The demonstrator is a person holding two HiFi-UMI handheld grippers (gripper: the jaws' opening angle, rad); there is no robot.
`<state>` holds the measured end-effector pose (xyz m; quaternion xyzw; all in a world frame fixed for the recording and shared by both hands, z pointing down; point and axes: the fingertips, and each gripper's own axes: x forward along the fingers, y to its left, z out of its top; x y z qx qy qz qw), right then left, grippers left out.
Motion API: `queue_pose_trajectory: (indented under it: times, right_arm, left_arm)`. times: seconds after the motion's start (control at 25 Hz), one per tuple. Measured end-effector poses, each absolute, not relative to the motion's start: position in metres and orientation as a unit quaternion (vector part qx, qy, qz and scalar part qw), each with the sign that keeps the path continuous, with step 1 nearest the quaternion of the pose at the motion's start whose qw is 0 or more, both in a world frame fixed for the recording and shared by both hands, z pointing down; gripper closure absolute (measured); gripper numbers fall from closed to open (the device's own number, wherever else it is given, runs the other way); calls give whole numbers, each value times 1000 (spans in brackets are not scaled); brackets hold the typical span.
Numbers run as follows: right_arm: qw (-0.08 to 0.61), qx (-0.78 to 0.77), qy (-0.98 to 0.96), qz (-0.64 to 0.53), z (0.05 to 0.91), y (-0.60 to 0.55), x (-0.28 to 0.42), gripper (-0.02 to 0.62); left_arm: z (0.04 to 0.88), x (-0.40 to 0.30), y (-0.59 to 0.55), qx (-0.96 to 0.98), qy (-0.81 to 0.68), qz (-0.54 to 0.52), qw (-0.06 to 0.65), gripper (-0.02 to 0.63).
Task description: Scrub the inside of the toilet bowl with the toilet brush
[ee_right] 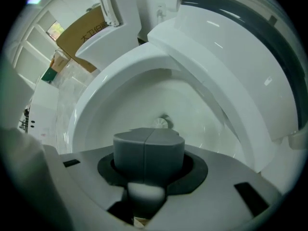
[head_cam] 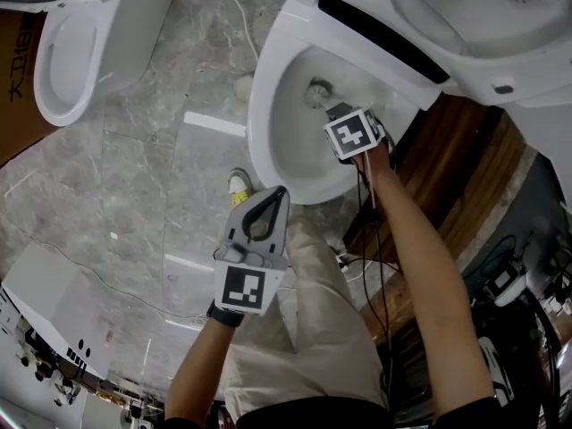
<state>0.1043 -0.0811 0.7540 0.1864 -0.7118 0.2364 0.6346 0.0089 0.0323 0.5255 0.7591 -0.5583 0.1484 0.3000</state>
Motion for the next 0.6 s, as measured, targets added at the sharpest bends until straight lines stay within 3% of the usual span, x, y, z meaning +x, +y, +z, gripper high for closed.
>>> queue_pose_trajectory:
  times: [0.6]
  right_arm:
    - [662,179,-722,96,771,-78,88,442]
  left_arm:
    - [531,-1,25,749,-569,149,305,588]
